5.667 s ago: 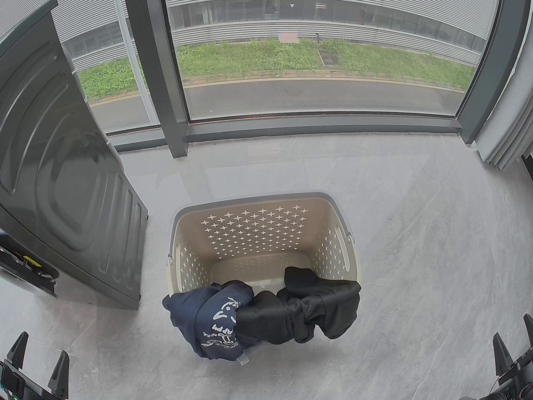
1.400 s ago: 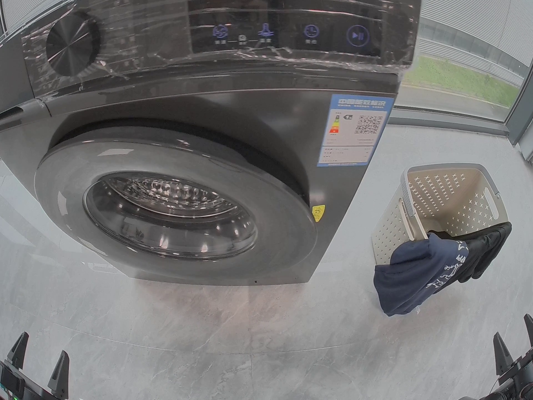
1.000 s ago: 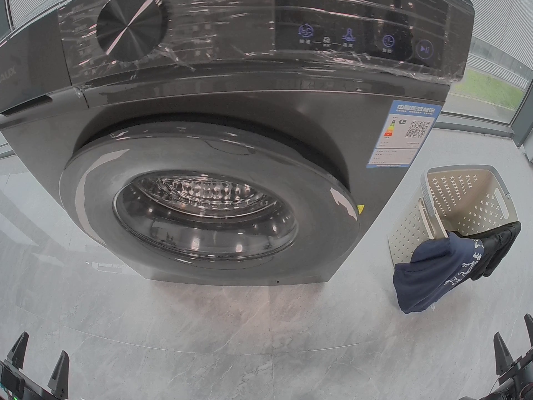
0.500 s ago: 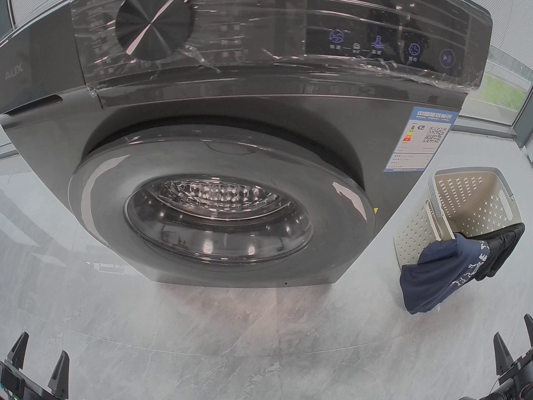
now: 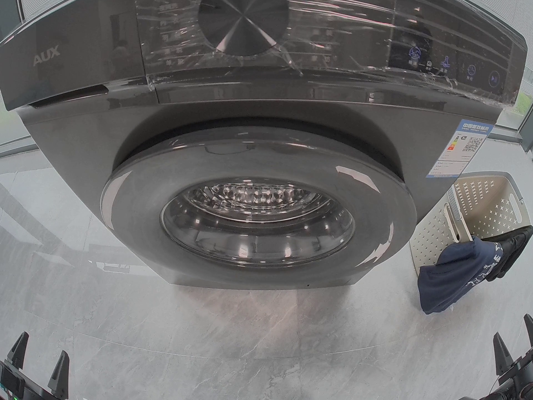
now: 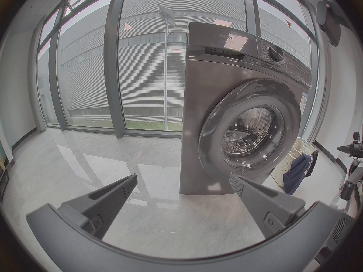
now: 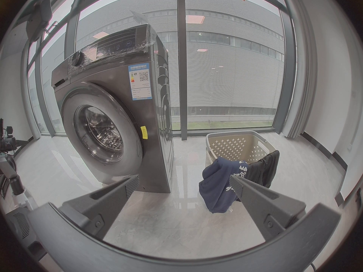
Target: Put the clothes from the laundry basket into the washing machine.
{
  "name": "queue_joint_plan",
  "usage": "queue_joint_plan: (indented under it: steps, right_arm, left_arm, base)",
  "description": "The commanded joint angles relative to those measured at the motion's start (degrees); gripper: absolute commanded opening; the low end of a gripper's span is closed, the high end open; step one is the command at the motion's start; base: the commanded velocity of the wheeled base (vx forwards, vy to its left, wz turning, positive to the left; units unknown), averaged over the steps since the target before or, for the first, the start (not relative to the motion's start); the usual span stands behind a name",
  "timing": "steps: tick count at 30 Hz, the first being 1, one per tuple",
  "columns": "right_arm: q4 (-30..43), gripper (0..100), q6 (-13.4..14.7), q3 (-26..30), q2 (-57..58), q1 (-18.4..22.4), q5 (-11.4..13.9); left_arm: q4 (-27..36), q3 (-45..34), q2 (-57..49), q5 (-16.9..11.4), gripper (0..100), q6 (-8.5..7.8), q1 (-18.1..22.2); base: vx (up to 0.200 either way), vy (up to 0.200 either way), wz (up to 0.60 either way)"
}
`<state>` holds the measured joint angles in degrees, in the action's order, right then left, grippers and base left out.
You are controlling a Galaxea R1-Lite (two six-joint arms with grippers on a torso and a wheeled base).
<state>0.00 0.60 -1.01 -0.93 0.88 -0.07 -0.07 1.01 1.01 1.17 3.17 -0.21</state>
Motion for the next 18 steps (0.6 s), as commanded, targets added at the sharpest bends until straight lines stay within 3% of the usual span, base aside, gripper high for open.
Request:
queue_joint_plan:
  steps: [1,8,16,18]
  right_arm:
    - [0.0,100,0.0,1.0,0.2,0.1,0.0]
    - [0.0,100,-0.1,1.0,0.2,-0.1,0.0]
    - [-0.6,100,0.6,0.9,0.2,0.2,-0.3]
    - [-2.6,100,0.6,-1.5,0.8,0.2,0.0]
  left_arm:
    - [0.0,-0.9,-0.4,0.0,100,-0.01,0.0]
    - [0.0,-0.9,-0.4,0.1,100,-0.01,0.0]
    - [0.0,-0.9,-0.4,0.0,100,-0.01,0.0]
    - [0.0,-0.9,-0.4,0.1,100,0.08,0.0]
  base:
    - [0.0,0.0,0.0]
    - [0.171,0.0,0.0]
    - [0.0,0.0,0.0]
    - [0.0,0.0,0.0]
